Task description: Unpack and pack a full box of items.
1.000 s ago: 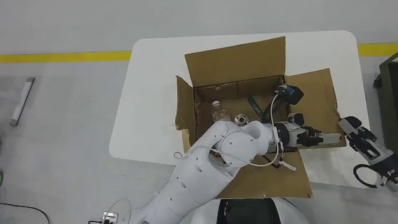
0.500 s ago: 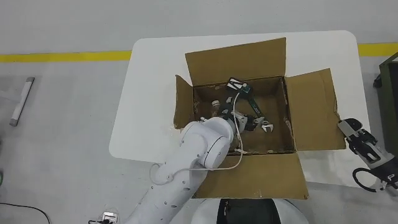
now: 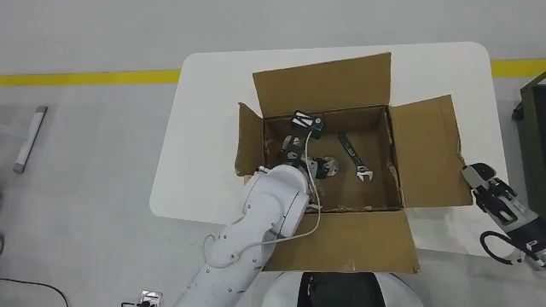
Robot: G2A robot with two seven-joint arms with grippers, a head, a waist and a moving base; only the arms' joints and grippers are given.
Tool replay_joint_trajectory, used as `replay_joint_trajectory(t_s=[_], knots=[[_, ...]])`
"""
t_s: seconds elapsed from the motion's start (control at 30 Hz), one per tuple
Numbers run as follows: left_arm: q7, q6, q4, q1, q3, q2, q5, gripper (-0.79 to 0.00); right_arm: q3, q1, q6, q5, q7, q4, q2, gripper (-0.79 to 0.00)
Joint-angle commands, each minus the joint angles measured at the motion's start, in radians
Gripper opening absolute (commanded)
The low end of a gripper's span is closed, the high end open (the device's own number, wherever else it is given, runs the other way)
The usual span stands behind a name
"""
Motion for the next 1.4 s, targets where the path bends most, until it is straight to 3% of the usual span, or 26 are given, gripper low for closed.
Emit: replay_joint_trajectory(t_s=[0.0,0.2,0.33,0.6,0.83,0.9,1.03,1.17,1.2,1.27,1.3,1.33,1.37], knots=[[0.0,0.0,0.0,0.0,0.0,0.0,0.0,0.0,0.0,0.0,0.0,0.0,0.0,0.0,0.0,-0.785],[0.055,0.014,0.0,0.029,-0.014,-0.002,-0.033,0.0,-0.001,0.009,0.016,-0.018,-0.004,-0.009,0.0,-0.785],[0.016,0.077,0.017,0.03,-0.022,-0.014,-0.098,0.0,0.002,-0.004,0.049,-0.031,-0.037,-0.032,-0.005,-0.785],[-0.118,0.268,0.137,-0.052,0.024,-0.049,-0.061,0.0,0.02,-0.062,0.054,-0.019,-0.056,-0.083,-0.013,-0.785],[-0.165,0.313,0.252,-0.109,0.062,-0.081,-0.055,-0.018,0.025,-0.084,0.047,-0.021,-0.06,-0.104,-0.017,-0.785],[-0.161,0.318,0.283,-0.118,0.065,-0.088,-0.039,-0.206,0.023,-0.088,0.044,-0.024,-0.059,-0.105,-0.019,-0.785],[-0.162,0.316,0.321,-0.124,0.068,-0.1,-0.005,-0.212,0.019,-0.093,0.041,-0.029,-0.061,-0.106,-0.021,-0.785],[-0.163,0.315,0.339,-0.117,0.058,-0.11,0.015,-0.28,0.017,-0.095,0.042,-0.034,-0.06,-0.105,-0.023,-0.785],[-0.164,0.314,0.345,-0.115,0.056,-0.112,0.024,-0.409,0.016,-0.095,0.042,-0.035,-0.06,-0.104,-0.023,-0.785],[-0.167,0.312,0.348,-0.111,0.051,-0.117,0.034,-0.499,0.017,-0.094,0.044,-0.037,-0.059,-0.103,-0.024,-0.785],[-0.169,0.31,0.349,-0.109,0.049,-0.119,0.038,-0.693,0.017,-0.093,0.044,-0.037,-0.059,-0.103,-0.024,-0.785],[-0.17,0.308,0.349,-0.106,0.046,-0.121,0.04,-0.763,0.017,-0.091,0.045,-0.037,-0.059,-0.102,-0.025,-0.785],[-0.172,0.307,0.349,-0.104,0.042,-0.123,0.042,-0.785,0.018,-0.089,0.048,-0.037,-0.059,-0.101,-0.025,-0.785]])
